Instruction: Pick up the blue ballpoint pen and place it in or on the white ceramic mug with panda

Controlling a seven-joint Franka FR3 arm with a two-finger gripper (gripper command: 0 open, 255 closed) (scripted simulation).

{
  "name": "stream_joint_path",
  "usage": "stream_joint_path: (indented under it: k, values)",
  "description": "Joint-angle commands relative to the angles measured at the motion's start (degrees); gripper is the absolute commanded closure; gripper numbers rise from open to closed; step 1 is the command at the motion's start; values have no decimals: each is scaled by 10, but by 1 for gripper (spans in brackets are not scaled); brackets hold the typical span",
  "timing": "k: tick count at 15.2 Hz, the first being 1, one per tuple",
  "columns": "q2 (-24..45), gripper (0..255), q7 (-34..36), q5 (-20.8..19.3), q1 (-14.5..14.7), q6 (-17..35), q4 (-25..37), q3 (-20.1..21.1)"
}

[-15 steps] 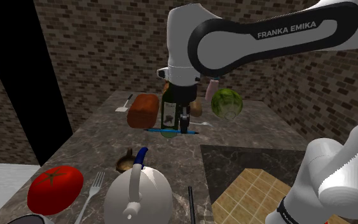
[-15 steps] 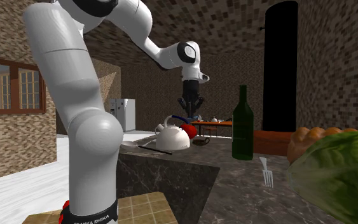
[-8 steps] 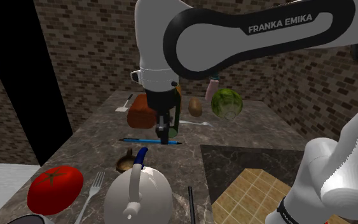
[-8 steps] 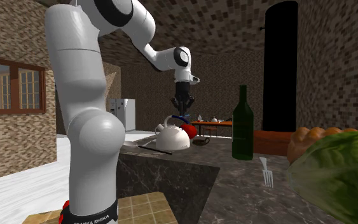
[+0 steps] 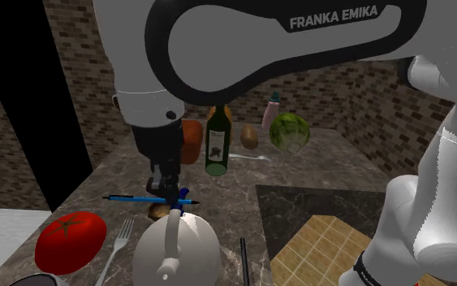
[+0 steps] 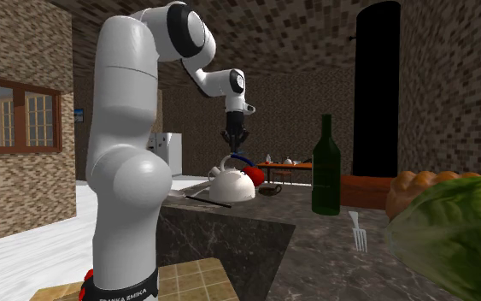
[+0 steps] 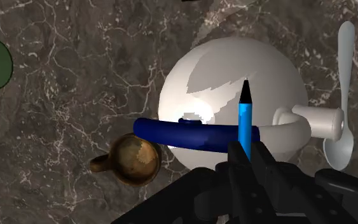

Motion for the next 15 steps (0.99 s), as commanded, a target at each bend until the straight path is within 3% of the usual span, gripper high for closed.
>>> stream_joint_path:
  k: [1, 6, 10, 13, 15]
  values:
    - [34, 255, 32, -13, 16, -8, 37, 13]
    - [140, 255, 102, -58, 71, -50, 172, 34]
    - [242, 255, 147, -101, 134, -104, 316, 38]
    - [340, 255, 167, -137, 202, -168, 477, 30]
    - [440, 255, 163, -166, 271, -244, 660, 12]
